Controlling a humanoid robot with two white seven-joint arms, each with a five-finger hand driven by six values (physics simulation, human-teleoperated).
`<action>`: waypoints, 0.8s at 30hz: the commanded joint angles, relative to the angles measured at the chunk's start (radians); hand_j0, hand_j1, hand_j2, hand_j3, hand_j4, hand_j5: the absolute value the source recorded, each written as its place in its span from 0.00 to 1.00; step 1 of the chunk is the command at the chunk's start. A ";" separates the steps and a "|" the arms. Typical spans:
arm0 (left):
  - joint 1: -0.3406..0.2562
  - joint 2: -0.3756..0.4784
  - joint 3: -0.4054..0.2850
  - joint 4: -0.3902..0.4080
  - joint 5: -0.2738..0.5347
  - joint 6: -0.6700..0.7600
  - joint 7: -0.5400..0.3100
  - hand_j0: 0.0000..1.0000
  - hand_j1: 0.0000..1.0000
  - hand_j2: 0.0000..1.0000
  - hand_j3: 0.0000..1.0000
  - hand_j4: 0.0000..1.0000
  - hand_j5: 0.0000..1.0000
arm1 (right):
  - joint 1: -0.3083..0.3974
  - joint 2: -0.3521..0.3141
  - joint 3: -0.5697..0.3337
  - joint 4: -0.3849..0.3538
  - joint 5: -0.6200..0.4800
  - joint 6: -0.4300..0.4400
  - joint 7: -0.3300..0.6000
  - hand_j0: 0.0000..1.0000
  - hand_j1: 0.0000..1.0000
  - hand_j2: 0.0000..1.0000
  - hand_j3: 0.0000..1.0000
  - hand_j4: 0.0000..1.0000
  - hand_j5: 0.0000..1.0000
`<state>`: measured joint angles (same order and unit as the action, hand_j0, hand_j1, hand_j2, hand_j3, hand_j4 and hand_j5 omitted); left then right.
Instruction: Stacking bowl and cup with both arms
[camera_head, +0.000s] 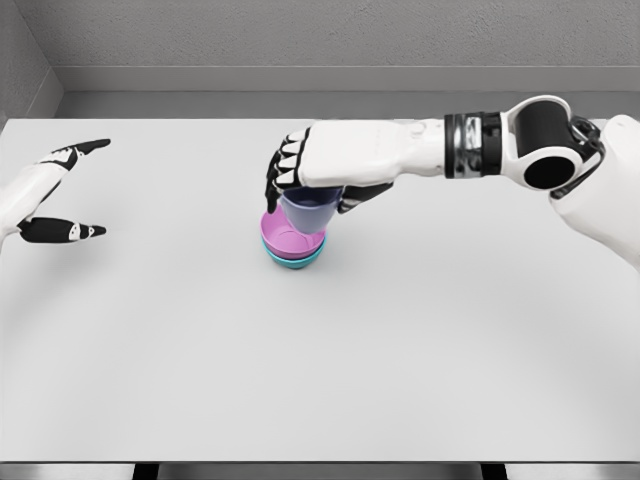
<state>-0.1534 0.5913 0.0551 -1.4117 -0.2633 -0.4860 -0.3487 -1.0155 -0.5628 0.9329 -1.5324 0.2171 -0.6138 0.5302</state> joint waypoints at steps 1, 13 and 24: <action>0.000 0.001 0.000 0.000 0.006 0.001 0.000 1.00 1.00 1.00 1.00 1.00 1.00 | 0.000 0.004 0.000 0.003 0.011 0.003 -0.001 0.66 0.66 0.66 0.66 0.66 0.66; -0.003 0.001 0.000 0.010 0.007 0.001 0.000 1.00 1.00 1.00 1.00 1.00 1.00 | 0.002 0.047 0.014 0.064 0.038 0.003 -0.001 0.66 0.66 0.66 0.66 0.66 0.66; -0.003 0.001 -0.001 0.008 0.007 0.001 0.000 1.00 1.00 1.00 1.00 1.00 1.00 | 0.006 0.084 0.015 0.097 0.053 0.003 -0.001 0.66 0.66 0.66 0.66 0.66 0.66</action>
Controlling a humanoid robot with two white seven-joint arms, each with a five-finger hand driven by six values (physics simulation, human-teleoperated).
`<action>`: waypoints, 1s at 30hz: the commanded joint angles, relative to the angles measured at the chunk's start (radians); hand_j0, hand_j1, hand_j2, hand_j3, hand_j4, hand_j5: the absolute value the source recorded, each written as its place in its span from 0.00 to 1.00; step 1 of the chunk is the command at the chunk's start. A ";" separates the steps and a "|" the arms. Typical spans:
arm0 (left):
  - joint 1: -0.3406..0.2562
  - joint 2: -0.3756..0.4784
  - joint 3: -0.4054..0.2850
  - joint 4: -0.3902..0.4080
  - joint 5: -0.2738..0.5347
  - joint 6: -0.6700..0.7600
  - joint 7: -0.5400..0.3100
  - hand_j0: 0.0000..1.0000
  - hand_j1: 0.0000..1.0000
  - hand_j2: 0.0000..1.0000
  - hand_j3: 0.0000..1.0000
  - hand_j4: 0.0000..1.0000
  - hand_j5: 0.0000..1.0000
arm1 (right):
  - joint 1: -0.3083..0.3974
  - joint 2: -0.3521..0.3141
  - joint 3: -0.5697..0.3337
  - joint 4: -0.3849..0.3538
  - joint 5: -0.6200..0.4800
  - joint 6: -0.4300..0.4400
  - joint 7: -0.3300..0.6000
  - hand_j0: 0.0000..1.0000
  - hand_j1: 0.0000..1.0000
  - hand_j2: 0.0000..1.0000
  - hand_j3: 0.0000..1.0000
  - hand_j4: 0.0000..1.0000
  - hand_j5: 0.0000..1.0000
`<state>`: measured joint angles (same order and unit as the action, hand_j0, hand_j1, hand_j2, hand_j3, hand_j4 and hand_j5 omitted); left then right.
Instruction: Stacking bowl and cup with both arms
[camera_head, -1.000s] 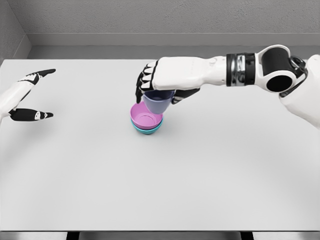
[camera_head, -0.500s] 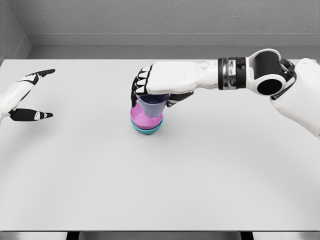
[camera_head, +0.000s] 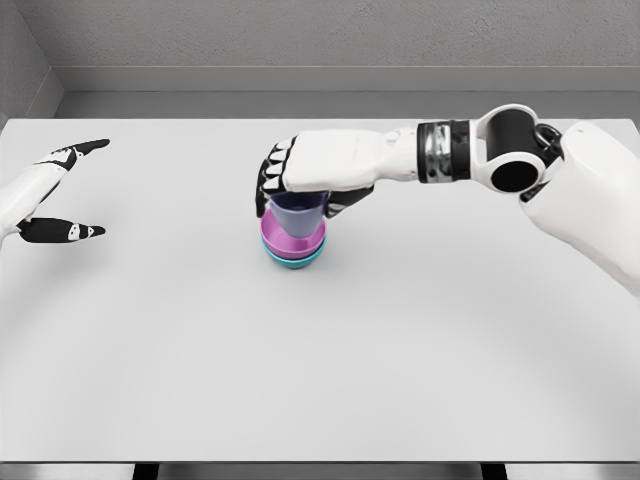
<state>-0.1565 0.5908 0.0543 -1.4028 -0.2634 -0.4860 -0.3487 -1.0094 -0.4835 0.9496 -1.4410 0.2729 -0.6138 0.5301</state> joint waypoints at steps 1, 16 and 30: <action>0.000 0.001 0.001 -0.001 0.007 0.001 0.000 1.00 1.00 1.00 1.00 1.00 1.00 | 0.000 0.008 0.000 0.007 -0.003 0.003 -0.001 0.67 0.67 0.67 0.67 0.67 0.67; 0.000 0.000 -0.001 -0.001 0.007 0.001 0.000 1.00 1.00 1.00 1.00 1.00 1.00 | 0.003 0.040 0.000 0.050 0.020 0.003 -0.002 1.00 1.00 1.00 1.00 1.00 1.00; -0.002 -0.006 -0.002 -0.010 0.006 0.001 0.000 1.00 1.00 1.00 1.00 1.00 1.00 | -0.009 -0.081 -0.017 0.048 0.003 0.003 -0.005 1.00 1.00 1.00 1.00 1.00 1.00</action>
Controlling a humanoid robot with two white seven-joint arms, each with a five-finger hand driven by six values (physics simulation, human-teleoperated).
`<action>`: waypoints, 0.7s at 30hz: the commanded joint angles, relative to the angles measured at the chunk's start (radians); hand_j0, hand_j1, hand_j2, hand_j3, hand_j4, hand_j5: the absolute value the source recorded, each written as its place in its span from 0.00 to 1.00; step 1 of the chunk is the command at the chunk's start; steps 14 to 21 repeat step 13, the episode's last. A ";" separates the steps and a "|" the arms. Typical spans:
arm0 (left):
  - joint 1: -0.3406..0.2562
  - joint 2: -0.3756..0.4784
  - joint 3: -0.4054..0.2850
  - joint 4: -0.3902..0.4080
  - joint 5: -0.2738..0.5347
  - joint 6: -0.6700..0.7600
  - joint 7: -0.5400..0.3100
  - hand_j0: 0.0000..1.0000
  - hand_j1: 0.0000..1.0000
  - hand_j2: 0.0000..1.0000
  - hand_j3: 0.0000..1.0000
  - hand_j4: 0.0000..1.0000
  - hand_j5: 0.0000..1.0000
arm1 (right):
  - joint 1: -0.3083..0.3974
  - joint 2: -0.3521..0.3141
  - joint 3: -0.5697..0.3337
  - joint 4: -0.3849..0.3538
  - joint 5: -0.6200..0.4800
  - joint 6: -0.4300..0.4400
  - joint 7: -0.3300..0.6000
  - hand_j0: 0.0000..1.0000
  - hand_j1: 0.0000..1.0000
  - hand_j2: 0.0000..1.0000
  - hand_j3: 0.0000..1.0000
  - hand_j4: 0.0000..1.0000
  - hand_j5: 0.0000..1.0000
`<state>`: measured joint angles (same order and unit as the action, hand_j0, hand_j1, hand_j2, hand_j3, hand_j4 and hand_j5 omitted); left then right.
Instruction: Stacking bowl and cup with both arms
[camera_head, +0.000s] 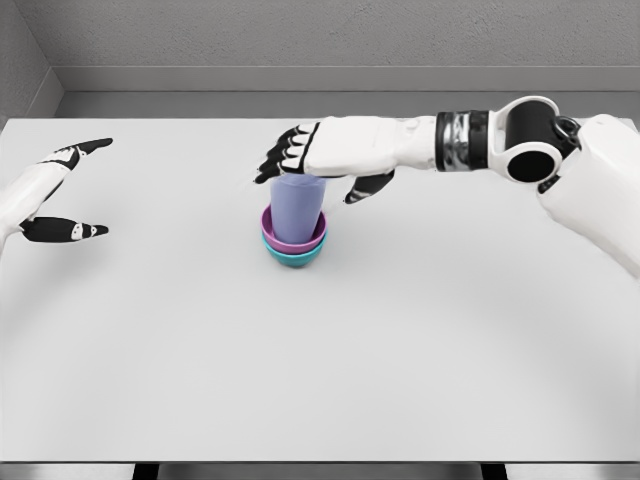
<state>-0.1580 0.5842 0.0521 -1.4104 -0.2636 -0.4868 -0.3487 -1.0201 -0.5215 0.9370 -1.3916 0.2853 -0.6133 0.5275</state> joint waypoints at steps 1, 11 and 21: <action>0.000 0.000 0.000 -0.001 0.006 0.001 0.000 1.00 1.00 1.00 1.00 1.00 1.00 | 0.000 -0.078 -0.023 -0.001 -0.009 0.002 -0.003 1.00 1.00 1.00 1.00 1.00 1.00; 0.000 -0.001 0.000 -0.002 0.006 0.002 0.000 1.00 1.00 1.00 1.00 1.00 1.00 | 0.046 -0.391 -0.093 0.177 -0.089 0.002 -0.007 1.00 1.00 1.00 1.00 1.00 1.00; 0.000 -0.001 0.000 -0.002 0.006 0.000 0.000 1.00 1.00 1.00 1.00 1.00 1.00 | 0.048 -0.388 -0.092 0.175 -0.089 0.002 -0.007 1.00 1.00 1.00 1.00 1.00 1.00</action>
